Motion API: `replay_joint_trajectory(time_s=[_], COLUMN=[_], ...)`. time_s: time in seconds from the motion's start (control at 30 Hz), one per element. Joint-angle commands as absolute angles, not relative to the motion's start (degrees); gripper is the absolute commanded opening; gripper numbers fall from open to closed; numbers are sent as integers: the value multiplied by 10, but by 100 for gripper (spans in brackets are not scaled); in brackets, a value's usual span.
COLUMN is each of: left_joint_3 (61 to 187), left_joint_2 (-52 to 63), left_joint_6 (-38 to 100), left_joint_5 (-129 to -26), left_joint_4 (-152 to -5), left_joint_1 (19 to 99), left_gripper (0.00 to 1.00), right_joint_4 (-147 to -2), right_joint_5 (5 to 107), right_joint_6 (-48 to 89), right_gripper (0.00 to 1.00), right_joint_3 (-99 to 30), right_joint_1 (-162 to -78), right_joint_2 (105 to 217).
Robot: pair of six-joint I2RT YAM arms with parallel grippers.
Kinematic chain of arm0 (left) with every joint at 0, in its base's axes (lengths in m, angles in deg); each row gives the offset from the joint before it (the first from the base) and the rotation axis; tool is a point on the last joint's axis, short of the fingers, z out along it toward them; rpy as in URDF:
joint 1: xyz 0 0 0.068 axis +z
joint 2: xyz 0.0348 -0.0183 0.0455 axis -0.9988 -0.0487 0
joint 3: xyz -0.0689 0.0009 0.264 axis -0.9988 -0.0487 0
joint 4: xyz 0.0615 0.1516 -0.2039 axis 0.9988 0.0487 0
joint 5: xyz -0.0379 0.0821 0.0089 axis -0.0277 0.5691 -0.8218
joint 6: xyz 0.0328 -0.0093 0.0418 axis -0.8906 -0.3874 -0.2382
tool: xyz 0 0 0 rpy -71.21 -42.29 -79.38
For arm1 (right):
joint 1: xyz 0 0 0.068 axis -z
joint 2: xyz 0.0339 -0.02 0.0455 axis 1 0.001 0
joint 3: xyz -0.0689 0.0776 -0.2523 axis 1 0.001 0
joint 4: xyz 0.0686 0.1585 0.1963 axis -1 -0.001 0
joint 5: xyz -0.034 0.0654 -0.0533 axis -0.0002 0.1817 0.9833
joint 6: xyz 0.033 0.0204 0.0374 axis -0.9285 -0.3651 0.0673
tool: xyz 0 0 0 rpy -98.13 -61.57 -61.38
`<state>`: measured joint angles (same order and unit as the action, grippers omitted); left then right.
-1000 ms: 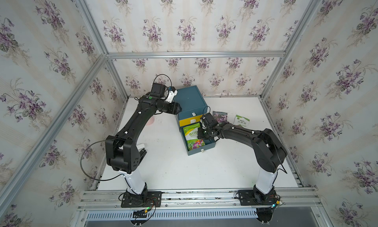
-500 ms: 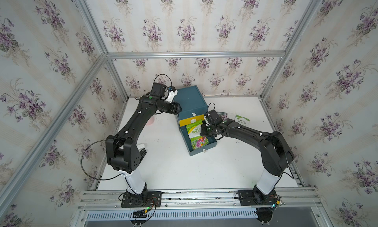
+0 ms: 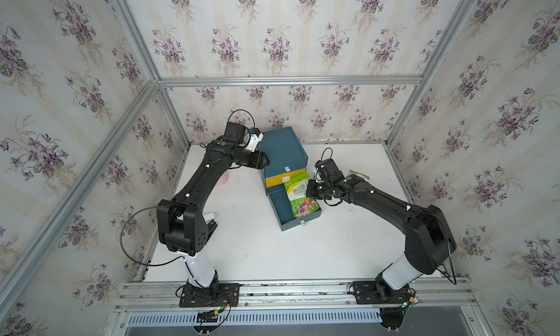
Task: Take the seed bags out of the drawer
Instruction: Place the seed packet at the center of the board.
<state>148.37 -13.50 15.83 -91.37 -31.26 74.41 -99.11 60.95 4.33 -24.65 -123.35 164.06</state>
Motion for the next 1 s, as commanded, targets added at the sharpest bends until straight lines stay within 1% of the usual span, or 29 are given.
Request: replay_joint_trajectory(time_s=[0.0, 0.03, 0.07, 0.37, 0.57, 0.67, 0.97], left_joint_3=[1479, 1479, 1479, 1479, 1480, 1480, 1480], left_joint_2=[-143, -142, -142, -143, -144, -145, -146], left_joint_6=[140, 140, 139, 140, 141, 141, 140], left_joint_5=[-875, -875, -875, -876, -878, -879, -879], left_joint_4=[-249, -249, -249, -249, -250, -250, -248], left_joint_1=[744, 744, 744, 744, 745, 744, 744], left_gripper=[68, 68, 68, 68, 68, 68, 68], right_joint_4=[-1005, -1008, -1013, -1068, -1102, -1105, -1087], right_joint_5=[612, 613, 614, 611, 613, 608, 602], right_joint_6=[36, 37, 37, 65, 95, 101, 99], right_gripper=[0, 0, 0, 0, 0, 0, 0], right_joint_3=[-232, -226, -221, -180, -162, -145, -89], right_joint_1=[-1219, -1216, -1192, -1089, -1027, -1011, -1010], right_joint_2=[1615, 1605, 1594, 1499, 1466, 1463, 1502])
